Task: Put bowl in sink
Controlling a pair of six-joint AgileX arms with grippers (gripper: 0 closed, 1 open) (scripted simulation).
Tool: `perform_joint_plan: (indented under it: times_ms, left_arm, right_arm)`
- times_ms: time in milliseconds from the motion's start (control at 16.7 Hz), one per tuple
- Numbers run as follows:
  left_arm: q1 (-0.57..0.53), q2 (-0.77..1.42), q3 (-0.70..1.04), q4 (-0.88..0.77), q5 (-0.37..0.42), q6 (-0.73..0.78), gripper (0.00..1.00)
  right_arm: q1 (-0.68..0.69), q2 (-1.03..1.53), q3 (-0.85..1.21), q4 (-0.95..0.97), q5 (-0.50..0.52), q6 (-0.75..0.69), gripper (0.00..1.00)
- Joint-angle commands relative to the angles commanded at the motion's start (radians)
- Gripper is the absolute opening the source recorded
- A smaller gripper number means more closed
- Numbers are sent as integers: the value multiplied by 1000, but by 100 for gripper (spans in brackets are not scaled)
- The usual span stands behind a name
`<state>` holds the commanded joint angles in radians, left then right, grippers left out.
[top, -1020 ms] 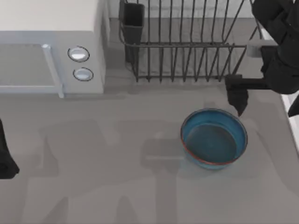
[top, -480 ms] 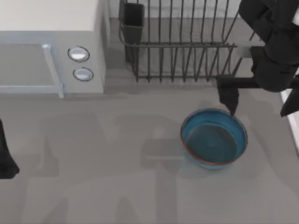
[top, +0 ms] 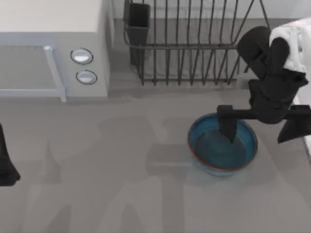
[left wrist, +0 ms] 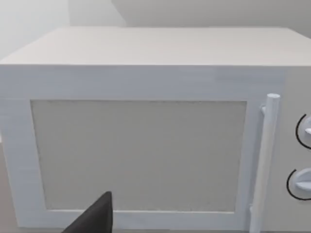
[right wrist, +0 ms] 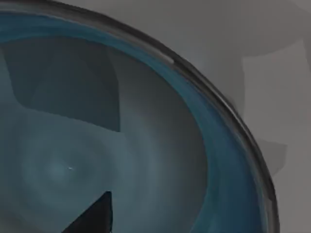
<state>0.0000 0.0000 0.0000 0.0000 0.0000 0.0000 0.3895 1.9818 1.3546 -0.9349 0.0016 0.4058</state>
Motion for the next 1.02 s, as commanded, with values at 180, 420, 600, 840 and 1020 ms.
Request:
perform_joint_plan:
  times_ms: [180,420,600,840,1020]
  left_arm:
    - [0,0,0,0,0,0,100]
    - [0,0,0,0,0,0,100]
    - [0,0,0,0,0,0,100]
    - [0,0,0,0,0,0,100]
    - [0,0,0,0,0,0,100]
  right_arm:
    - [1,20,-50,61,0,2,100]
    - [1,20,-51,62,0,2,100]
    - [1,20,-51,62,0,2,77]
    - [1,20,-51,62,0,2,47]
    - [1,20,-51,62,0,2,25]
